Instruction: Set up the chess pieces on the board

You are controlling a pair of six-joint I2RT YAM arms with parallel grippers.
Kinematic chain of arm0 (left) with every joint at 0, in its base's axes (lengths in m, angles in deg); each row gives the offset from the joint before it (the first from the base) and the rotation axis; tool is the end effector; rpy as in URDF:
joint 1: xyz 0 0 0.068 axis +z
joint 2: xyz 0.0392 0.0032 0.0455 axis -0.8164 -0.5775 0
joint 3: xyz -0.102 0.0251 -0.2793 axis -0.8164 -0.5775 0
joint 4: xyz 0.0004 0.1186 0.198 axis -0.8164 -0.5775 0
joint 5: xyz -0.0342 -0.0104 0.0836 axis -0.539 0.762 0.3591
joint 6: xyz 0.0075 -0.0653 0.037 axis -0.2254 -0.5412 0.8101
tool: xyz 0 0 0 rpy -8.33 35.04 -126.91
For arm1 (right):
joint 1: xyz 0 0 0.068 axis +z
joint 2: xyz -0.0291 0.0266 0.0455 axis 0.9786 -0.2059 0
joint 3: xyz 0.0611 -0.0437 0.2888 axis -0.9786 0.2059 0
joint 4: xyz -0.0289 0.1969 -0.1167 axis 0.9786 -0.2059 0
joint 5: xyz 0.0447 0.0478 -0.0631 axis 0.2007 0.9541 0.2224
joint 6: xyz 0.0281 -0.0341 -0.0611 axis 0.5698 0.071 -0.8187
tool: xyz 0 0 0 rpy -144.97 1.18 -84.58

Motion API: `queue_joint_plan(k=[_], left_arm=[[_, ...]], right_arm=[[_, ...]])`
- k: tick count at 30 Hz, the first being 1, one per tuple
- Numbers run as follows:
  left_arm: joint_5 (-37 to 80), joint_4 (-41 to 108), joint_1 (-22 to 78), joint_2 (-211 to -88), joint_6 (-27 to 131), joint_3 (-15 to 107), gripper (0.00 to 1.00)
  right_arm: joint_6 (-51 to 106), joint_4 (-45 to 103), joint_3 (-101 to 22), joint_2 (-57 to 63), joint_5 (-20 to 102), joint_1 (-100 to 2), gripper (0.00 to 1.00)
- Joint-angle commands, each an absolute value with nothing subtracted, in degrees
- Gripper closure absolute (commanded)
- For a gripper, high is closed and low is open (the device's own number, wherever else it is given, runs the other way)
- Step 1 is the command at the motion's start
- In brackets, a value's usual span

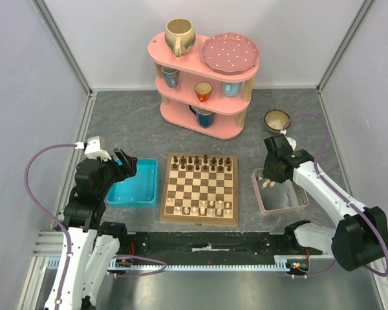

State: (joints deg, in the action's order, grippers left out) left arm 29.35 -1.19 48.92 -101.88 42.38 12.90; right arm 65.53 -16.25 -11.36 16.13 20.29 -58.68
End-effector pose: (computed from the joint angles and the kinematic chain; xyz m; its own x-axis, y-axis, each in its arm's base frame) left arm 0.0871 -0.0094 0.2990 -0.3745 -0.3306 -0.8663 -0.0317 0.9383 -0.3444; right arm 0.1799 0.0489 0.2410 -0.7806 0.4537 -0.4299 0.4356 0.8882 0.1463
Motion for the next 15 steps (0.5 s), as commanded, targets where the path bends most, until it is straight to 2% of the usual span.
queue_joint_plan(k=[1, 15], left_arm=[[28.7, 1.3, 49.0, -101.6, 43.2, 12.9, 0.18], [28.7, 1.0, 49.0, -101.4, 43.2, 12.8, 0.18]], right_arm=[[64.1, -11.7, -9.5, 15.1, 22.0, -59.4, 0.59], [62.7, -6.9, -4.7, 12.7, 24.0, -62.5, 0.62]])
